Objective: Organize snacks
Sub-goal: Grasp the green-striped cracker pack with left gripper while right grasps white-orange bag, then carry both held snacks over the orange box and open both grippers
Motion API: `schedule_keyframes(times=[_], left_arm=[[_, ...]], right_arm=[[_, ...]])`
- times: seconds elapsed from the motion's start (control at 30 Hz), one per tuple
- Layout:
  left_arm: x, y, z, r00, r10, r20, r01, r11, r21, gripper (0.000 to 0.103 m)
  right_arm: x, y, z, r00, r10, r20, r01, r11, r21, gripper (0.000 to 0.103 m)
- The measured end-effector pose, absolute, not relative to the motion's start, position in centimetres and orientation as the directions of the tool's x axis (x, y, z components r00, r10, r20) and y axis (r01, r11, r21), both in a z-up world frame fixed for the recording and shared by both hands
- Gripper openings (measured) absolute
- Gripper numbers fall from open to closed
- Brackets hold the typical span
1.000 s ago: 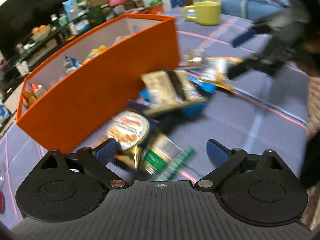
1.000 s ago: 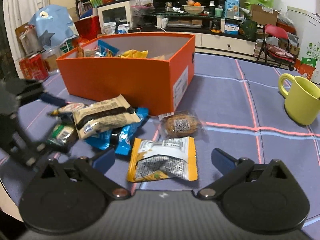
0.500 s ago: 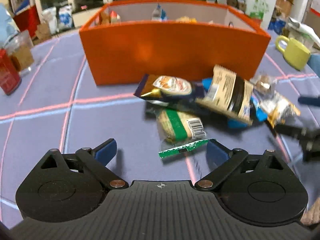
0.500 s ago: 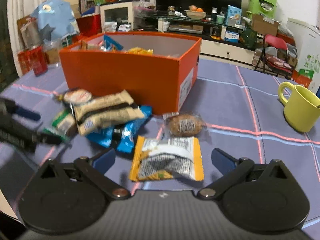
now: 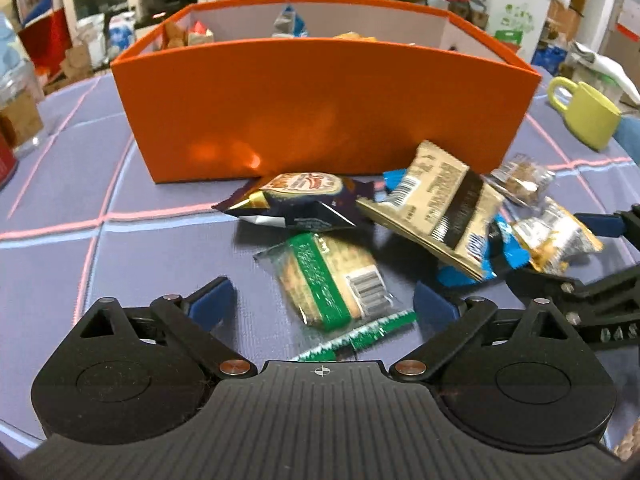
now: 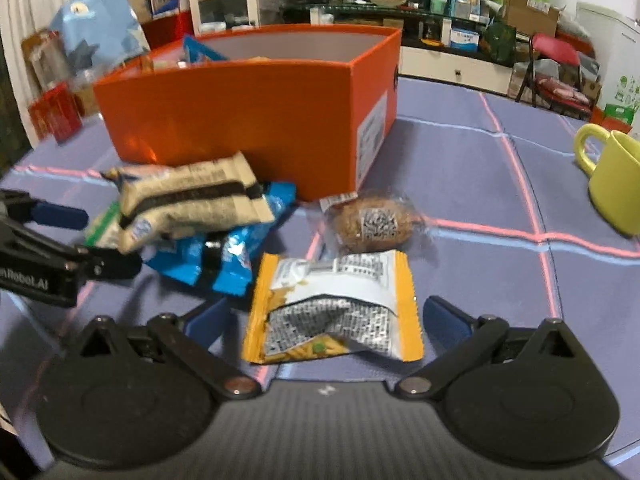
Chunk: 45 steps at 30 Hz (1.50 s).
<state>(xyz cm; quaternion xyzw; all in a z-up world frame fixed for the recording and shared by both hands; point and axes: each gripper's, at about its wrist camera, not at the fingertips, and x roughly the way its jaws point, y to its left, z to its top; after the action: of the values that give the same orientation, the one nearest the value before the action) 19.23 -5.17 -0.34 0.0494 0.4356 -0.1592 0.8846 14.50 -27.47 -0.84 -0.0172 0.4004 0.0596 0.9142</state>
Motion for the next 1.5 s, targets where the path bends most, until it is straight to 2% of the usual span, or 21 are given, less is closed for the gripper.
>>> schedule_keyframes(times=[0.13, 0.17, 0.2, 0.23, 0.27, 0.43, 0.53, 0.8, 0.97, 1.13, 1.5], left_arm=[[19.4, -5.6, -0.6, 0.585, -0.239, -0.775, 0.336, 0.941, -0.036, 0.075], [19.3, -5.8, -0.6, 0.594, -0.224, -0.772, 0.330, 0.944, -0.020, 0.064], [19.1, -5.8, -0.4, 0.601, -0.215, -0.770, 0.329, 0.944, -0.006, 0.047], [18.9, -5.9, -0.2, 0.599, -0.224, -0.769, 0.340, 0.940, -0.010, 0.037], [18.8, -5.7, 0.1, 0.593, -0.239, -0.769, 0.346, 0.938, -0.025, 0.021], [18.7, -4.7, 0.6, 0.557, -0.276, -0.783, 0.337, 0.937, -0.090, 0.020], [17.9, -4.3, 1.4, 0.555, -0.291, -0.779, 0.349, 0.932, -0.100, 0.019], [16.0, -3.0, 3.6, 0.581, -0.294, -0.759, 0.373, 0.925, -0.073, 0.019], [15.1, -2.6, 5.9, 0.635, -0.308, -0.708, 0.381, 0.923, -0.060, 0.019], [14.4, -2.6, 7.6, 0.712, -0.275, -0.646, 0.369, 0.929, 0.012, 0.019], [14.5, -2.7, 8.4, 0.736, -0.275, -0.619, 0.358, 0.934, 0.011, 0.019]], right_arm=[[14.8, -27.3, -0.9, 0.668, 0.099, -0.738, -0.126, 0.992, 0.020, 0.102], [14.9, -27.3, -0.7, 0.659, 0.092, -0.747, -0.117, 0.993, 0.020, 0.096], [15.0, -27.4, -0.5, 0.654, 0.077, -0.752, -0.104, 0.995, 0.011, 0.091], [15.0, -27.4, -0.2, 0.649, 0.068, -0.758, -0.093, 0.996, 0.009, 0.077], [14.9, -27.4, 0.2, 0.647, 0.062, -0.760, -0.087, 0.996, 0.007, 0.072], [15.2, -27.5, 0.8, 0.630, 0.050, -0.775, -0.072, 0.997, 0.006, 0.059], [14.7, -27.4, 1.2, 0.637, 0.023, -0.770, -0.073, 0.997, -0.030, 0.056], [12.8, -27.7, 2.7, 0.676, -0.002, -0.736, -0.081, 0.994, -0.077, 0.055], [11.5, -28.1, 4.5, 0.729, 0.005, -0.685, -0.064, 0.996, -0.062, 0.056], [11.2, -27.6, 5.3, 0.757, 0.018, -0.654, -0.079, 0.995, -0.064, 0.056], [10.4, -26.3, 6.9, 0.813, 0.052, -0.580, -0.112, 0.991, -0.068, 0.056]])
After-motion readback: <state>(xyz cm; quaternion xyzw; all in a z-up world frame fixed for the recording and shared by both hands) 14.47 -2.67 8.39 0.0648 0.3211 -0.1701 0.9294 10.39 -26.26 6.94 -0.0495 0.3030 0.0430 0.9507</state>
